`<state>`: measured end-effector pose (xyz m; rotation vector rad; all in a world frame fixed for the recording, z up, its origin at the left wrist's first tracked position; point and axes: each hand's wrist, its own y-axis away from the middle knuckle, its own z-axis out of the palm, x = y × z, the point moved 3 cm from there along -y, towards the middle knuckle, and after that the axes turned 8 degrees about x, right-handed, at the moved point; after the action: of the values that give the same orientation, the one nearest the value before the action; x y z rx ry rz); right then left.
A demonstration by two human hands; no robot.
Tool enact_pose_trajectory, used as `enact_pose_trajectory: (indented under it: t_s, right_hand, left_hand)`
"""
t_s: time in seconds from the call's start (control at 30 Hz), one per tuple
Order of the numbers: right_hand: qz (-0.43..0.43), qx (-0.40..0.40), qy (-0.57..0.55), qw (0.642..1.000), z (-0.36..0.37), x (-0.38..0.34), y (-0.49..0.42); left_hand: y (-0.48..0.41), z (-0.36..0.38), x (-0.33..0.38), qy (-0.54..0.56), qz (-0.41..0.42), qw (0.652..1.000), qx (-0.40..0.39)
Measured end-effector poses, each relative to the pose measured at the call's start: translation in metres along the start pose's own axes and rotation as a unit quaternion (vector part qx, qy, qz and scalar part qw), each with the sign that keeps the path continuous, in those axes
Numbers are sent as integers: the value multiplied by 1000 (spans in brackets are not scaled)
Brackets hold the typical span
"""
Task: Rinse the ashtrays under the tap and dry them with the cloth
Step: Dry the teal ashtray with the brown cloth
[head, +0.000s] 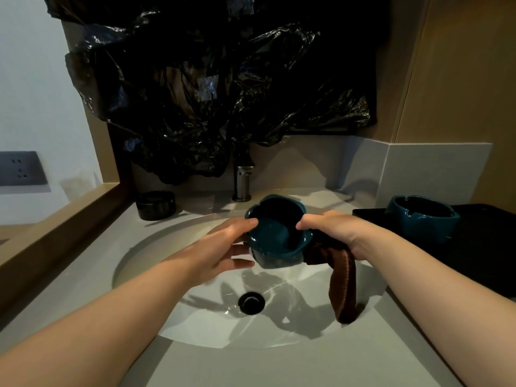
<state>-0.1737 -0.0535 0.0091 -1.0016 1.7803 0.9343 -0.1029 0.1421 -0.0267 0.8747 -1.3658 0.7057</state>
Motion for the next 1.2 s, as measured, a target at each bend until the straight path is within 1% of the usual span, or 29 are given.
enact_pose_trajectory:
  t_s: [0.07, 0.17, 0.3, 0.4, 0.5, 0.57, 0.6, 0.67, 0.7, 0.73, 0.77, 0.83, 0.87, 0.9, 0.93, 0.97, 1.0, 1.03, 1.07, 1.1, 1.13, 1.17, 1.2]
  right_hand:
    - [-13, -29, 50, 998, -2, 2, -1]
    - [-31, -91, 96, 991, -1, 0, -1]
    - [-68, -142, 185, 970, 1, -2, 3]
    - [-81, -170, 205, 960, 1, 0, 5]
    - [-89, -184, 210, 956, 1, 1, 6]
    - [-104, -162, 214, 958, 1, 3, 4]
    - [-117, -132, 207, 962, -1, 2, 2]
    - [-140, -30, 169, 975, -9, -2, -3]
    - [-133, 33, 125, 983, -14, -6, -5]
    - [-106, 89, 56, 989, -19, -9, -6]
    - [-69, 119, -22, 990, -20, -12, -5]
    - [-42, 119, -141, 982, -12, -19, 3]
    - [-52, 115, -165, 978, -4, -22, 6]
    - [-74, 121, -159, 977, 5, -23, 10]
    - [-116, 142, -118, 976, 14, -22, 12]
    - [-172, 171, -41, 969, 22, -22, 16]
    - [-237, 191, 60, 951, 31, -23, 22]
    - [-291, 186, 170, 923, 40, -23, 27]
    - [-326, 161, 269, 892, 48, -21, 28]
    - [-336, 126, 343, 868, 55, -18, 28]
    - [-324, 91, 389, 857, 58, -16, 28]
    - [-300, 56, 406, 861, 58, -16, 28]
    - [-276, 19, 395, 876, 57, -16, 28]
  left_hand:
    - [0, -3, 0, -35, 1, 999, -19]
    - [4, -5, 1, -79, 8, 996, -40]
    - [12, 0, 3, -120, 24, 988, -91]
    - [17, 5, 5, -138, 14, 982, -129]
    - [19, 6, 5, -154, 4, 979, -134]
    - [17, 6, 4, -160, 9, 981, -113]
    - [16, 5, 3, -153, 13, 984, -93]
    - [13, 3, 3, -141, 24, 989, -41]
    - [11, 1, 3, -142, 31, 989, -16]
    - [8, 0, 2, -141, 36, 989, 6]
    - [6, -2, 1, -136, 38, 990, 27]
    - [3, -4, 0, -110, 38, 991, 63]
    - [3, -4, -1, -95, 37, 992, 77]
    - [3, -3, 0, -81, 34, 992, 85]
    - [4, -1, 1, -67, 30, 993, 92]
    - [5, 0, 1, -52, 25, 993, 100]
    - [5, 3, 2, -38, 18, 993, 111]
    - [6, 5, 3, -30, 15, 992, 125]
    - [6, 6, 4, -29, 17, 990, 140]
    - [6, 7, 5, -35, 23, 987, 156]
    - [5, 7, 5, -42, 29, 984, 173]
    - [5, 7, 5, -45, 32, 981, 189]
    - [4, 5, 4, -44, 31, 978, 201]
